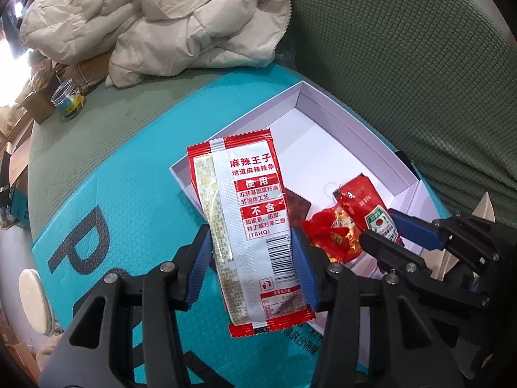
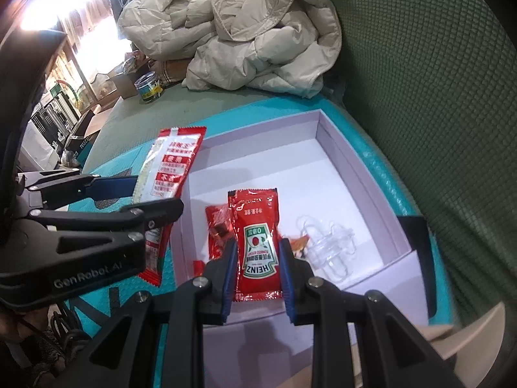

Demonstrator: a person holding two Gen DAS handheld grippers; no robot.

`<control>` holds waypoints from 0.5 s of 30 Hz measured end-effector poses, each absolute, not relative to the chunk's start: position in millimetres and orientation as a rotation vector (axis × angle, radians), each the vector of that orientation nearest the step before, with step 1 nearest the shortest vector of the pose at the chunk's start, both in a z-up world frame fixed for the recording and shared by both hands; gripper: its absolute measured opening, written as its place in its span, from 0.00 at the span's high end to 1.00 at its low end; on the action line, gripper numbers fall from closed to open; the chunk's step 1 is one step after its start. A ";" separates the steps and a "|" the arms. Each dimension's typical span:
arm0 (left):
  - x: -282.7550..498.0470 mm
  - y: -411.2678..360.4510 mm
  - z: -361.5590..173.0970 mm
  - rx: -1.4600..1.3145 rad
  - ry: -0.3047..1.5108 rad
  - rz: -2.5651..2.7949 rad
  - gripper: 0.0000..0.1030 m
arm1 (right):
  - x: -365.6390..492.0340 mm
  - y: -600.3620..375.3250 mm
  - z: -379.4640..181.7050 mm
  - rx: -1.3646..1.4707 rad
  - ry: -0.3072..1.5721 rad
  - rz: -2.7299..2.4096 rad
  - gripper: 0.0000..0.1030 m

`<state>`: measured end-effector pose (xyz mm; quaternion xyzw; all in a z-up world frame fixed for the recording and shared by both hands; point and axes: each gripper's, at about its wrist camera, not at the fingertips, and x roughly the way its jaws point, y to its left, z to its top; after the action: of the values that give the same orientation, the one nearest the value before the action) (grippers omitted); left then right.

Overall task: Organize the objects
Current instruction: 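Lower both tools into the box and open them to drop the packets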

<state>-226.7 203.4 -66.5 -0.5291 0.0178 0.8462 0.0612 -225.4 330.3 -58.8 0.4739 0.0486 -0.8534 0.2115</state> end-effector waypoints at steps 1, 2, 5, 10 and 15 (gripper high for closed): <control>-228.6 204.1 -67.2 -1.605 0.045 2.559 0.54 | -226.6 331.2 -58.3 1.315 0.135 -2.370 0.76; -230.1 204.5 -67.6 -1.610 0.035 2.558 0.54 | -228.1 332.9 -57.8 1.314 0.133 -2.365 0.76; -234.8 208.4 -69.2 -1.608 0.023 2.558 0.54 | -232.1 336.5 -57.8 1.329 0.139 -2.363 0.76; -241.2 217.0 -69.9 -1.603 0.024 2.561 0.54 | -237.5 340.7 -52.1 1.325 0.157 -2.365 0.76; -249.4 217.7 -65.7 -1.584 0.018 2.578 0.54 | -244.7 344.9 -45.1 1.311 0.181 -2.386 0.76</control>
<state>-249.4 217.7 -65.7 -0.5227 0.0060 0.8506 0.0577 -244.7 344.9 -45.1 0.4701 0.0651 -0.8559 0.2052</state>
